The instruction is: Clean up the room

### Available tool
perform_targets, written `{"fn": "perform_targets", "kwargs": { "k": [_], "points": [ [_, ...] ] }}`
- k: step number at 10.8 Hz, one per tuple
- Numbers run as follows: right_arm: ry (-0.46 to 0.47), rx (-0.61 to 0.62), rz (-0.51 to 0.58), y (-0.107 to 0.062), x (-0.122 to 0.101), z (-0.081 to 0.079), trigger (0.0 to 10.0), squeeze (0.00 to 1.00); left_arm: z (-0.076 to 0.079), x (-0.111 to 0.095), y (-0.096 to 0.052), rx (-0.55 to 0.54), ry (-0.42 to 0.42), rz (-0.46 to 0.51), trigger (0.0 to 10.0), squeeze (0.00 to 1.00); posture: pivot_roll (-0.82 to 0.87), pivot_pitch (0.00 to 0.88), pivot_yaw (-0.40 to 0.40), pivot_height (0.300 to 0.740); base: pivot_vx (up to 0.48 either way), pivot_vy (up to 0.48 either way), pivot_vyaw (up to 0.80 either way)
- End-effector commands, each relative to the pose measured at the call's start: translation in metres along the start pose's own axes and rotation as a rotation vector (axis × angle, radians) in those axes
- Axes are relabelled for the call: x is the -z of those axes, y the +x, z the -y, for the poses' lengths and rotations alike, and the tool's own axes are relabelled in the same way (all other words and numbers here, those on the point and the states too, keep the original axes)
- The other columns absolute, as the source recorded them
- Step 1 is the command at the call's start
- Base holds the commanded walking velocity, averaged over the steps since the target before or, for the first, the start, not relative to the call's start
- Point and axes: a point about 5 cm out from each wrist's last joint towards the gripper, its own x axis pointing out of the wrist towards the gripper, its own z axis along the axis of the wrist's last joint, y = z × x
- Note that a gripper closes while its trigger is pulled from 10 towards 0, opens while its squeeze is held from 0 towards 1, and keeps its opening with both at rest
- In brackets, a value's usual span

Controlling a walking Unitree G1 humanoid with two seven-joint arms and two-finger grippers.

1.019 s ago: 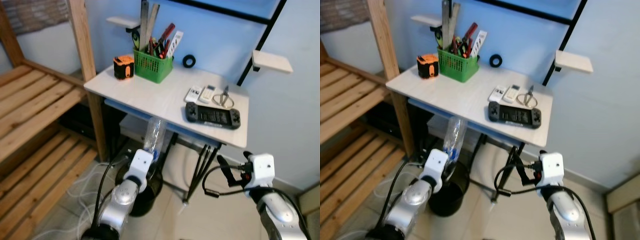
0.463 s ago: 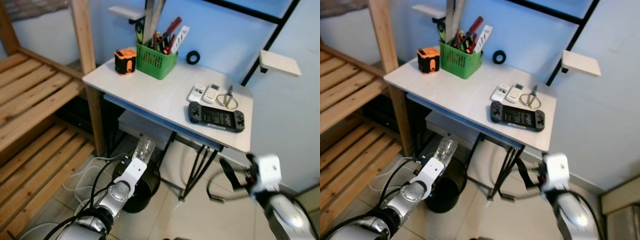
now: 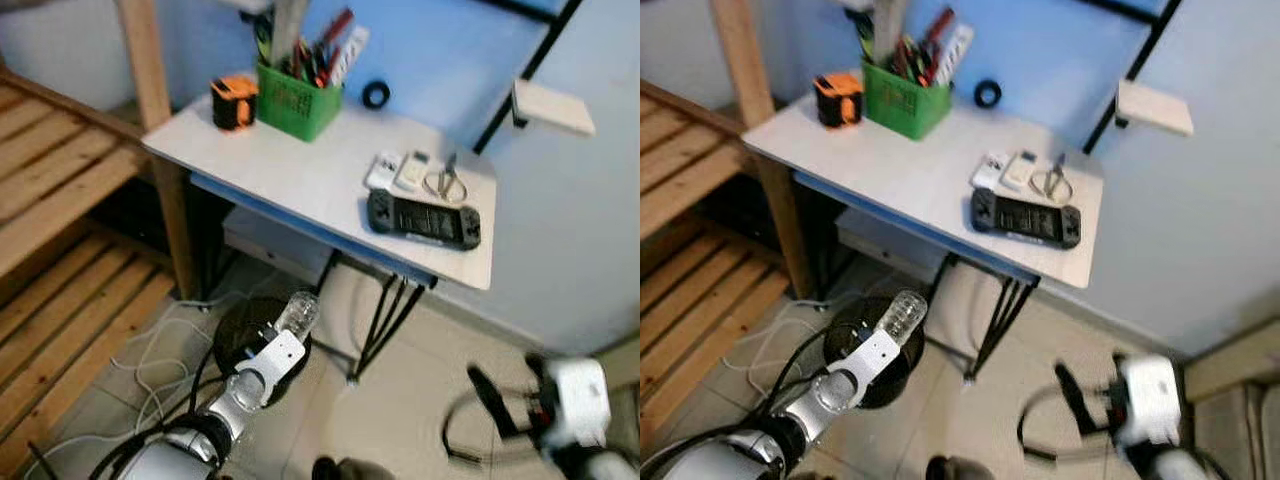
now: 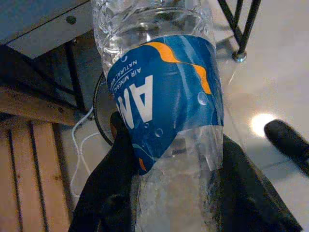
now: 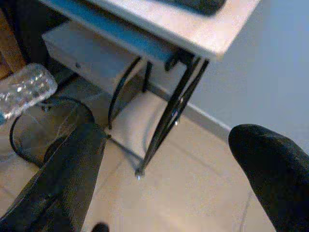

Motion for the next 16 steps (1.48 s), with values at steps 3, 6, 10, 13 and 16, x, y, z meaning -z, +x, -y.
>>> {"fn": "perform_targets", "kwargs": {
  "k": [3,6,10,13,16],
  "points": [
    [0.002,0.040,-0.025,-0.018,-0.002,0.009,10.0,0.00,-0.016,0.006,0.000,-0.070,0.119,-0.077,10.0,0.00,-0.33,0.175,-0.172,0.740,0.000,0.000,0.00],
    [0.001,0.034,-0.043,-0.021,-0.002,0.010,10.0,0.00,-0.022,0.013,-0.001,-0.070,0.134,-0.102,10.0,1.00,-0.33,0.178,-0.192,0.740,0.000,0.000,0.00],
    [-0.007,0.034,-0.055,-0.025,-0.005,0.012,10.0,0.00,-0.037,0.010,-0.002,-0.130,0.302,-0.087,10.0,1.00,-0.35,0.176,-0.201,0.740,0.000,0.000,0.00],
    [0.000,0.033,-0.056,-0.023,-0.004,0.007,10.0,0.00,-0.058,-0.004,-0.002,-0.227,0.383,-0.034,10.0,1.00,-0.34,0.171,-0.187,0.740,0.000,0.000,0.00],
    [0.006,0.045,-0.047,-0.024,-0.006,0.007,10.0,0.00,-0.057,0.000,-0.002,-0.192,0.347,-0.063,10.0,1.00,-0.35,0.164,-0.175,0.740,0.000,0.000,0.00]
  ]
}}
